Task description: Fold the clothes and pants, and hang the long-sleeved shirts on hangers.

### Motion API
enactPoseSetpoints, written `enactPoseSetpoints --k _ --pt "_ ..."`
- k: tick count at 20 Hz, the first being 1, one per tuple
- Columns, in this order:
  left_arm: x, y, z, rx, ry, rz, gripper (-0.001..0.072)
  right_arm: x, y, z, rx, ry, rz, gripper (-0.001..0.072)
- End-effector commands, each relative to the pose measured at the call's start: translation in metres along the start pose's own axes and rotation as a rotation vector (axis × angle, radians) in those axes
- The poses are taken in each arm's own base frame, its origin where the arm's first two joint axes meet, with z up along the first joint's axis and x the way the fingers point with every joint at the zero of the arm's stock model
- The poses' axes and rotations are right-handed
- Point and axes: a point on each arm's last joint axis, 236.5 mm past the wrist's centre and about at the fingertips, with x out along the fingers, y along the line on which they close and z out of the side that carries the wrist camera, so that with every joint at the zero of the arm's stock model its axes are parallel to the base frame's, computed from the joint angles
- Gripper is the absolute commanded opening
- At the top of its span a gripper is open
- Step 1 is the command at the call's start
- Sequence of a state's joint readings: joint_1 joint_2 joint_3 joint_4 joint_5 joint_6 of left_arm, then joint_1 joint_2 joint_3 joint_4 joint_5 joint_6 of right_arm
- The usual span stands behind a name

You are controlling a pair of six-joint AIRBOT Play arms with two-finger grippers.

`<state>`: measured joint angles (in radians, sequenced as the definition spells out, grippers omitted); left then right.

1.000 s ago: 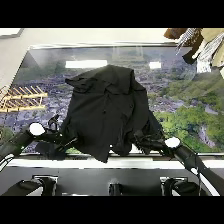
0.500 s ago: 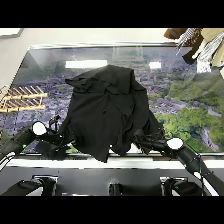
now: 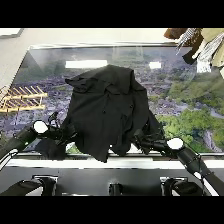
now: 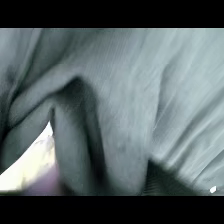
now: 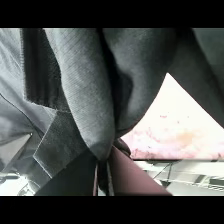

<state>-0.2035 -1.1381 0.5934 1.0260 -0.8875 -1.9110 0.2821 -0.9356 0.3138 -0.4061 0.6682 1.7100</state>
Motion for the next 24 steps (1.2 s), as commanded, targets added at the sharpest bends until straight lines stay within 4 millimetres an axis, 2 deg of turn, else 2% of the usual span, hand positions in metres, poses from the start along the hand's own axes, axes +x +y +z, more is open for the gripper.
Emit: enactPoseSetpoints --k 1,2,4,6,7,9,11,12,14,15,17,18,19,21,24 --pt "0.001 -0.01 0.012 -0.017 -0.039 -0.04 0.0019 -0.001 0.005 0.007 -0.018 -0.029 0.01 0.0028" --pt "-0.004 -0.016 0.017 0.019 -0.052 -0.052 0.0019 -0.003 0.014 0.011 -0.048 -0.043 0.022 0.0028" --pt "-0.023 -0.037 0.034 0.126 -0.095 -0.087 0.0018 -0.012 0.052 0.026 -0.167 -0.095 0.069 0.0027" --pt "-0.064 -0.076 0.064 0.249 -0.198 -0.152 0.0017 -0.035 0.111 0.046 -0.345 -0.19 0.119 0.0027" --pt "-0.093 -0.099 0.08 0.31 -0.272 -0.19 0.0017 -0.05 0.142 0.055 -0.419 -0.241 0.14 0.0027" --pt "-0.172 -0.152 0.111 0.43 -0.464 -0.276 0.0017 -0.093 0.206 0.07 -0.558 -0.369 0.171 0.0027" --pt "-0.258 -0.198 0.124 0.531 -0.652 -0.354 0.0017 -0.149 0.264 0.076 -0.687 -0.507 0.182 0.0027" --pt "-0.305 -0.219 0.122 0.591 -0.751 -0.393 0.0017 -0.18 0.29 0.075 -0.75 -0.576 0.181 0.0027" --pt "-0.391 -0.25 0.104 0.685 -0.932 -0.454 0.0018 -0.253 0.337 0.064 -0.875 -0.723 0.187 0.0027" --pt "-0.431 -0.261 0.089 0.728 -1.018 -0.481 0.0018 -0.287 0.355 0.053 -0.919 -0.783 0.198 0.0027" --pt "-0.498 -0.268 0.053 0.787 -1.166 -0.522 0.0018 -0.353 0.383 0.022 -0.988 -0.877 0.247 0.0027" --pt "-0.524 -0.267 0.034 0.808 -1.225 -0.54 0.0018 -0.384 0.392 0.001 -1.027 -0.911 0.279 0.0028" --pt "-0.547 -0.264 0.012 0.828 -1.279 -0.561 0.0018 -0.409 0.396 -0.017 -1.047 -0.933 0.307 0.0028" --pt "-0.578 -0.253 -0.028 0.856 -1.353 -0.594 0.0018 -0.451 0.395 -0.057 -1.083 -0.95 0.365 0.0031" --pt "-0.61 -0.237 -0.079 0.885 -1.438 -0.639 0.0018 -0.499 0.382 -0.107 -1.114 -0.994 0.478 0.003"
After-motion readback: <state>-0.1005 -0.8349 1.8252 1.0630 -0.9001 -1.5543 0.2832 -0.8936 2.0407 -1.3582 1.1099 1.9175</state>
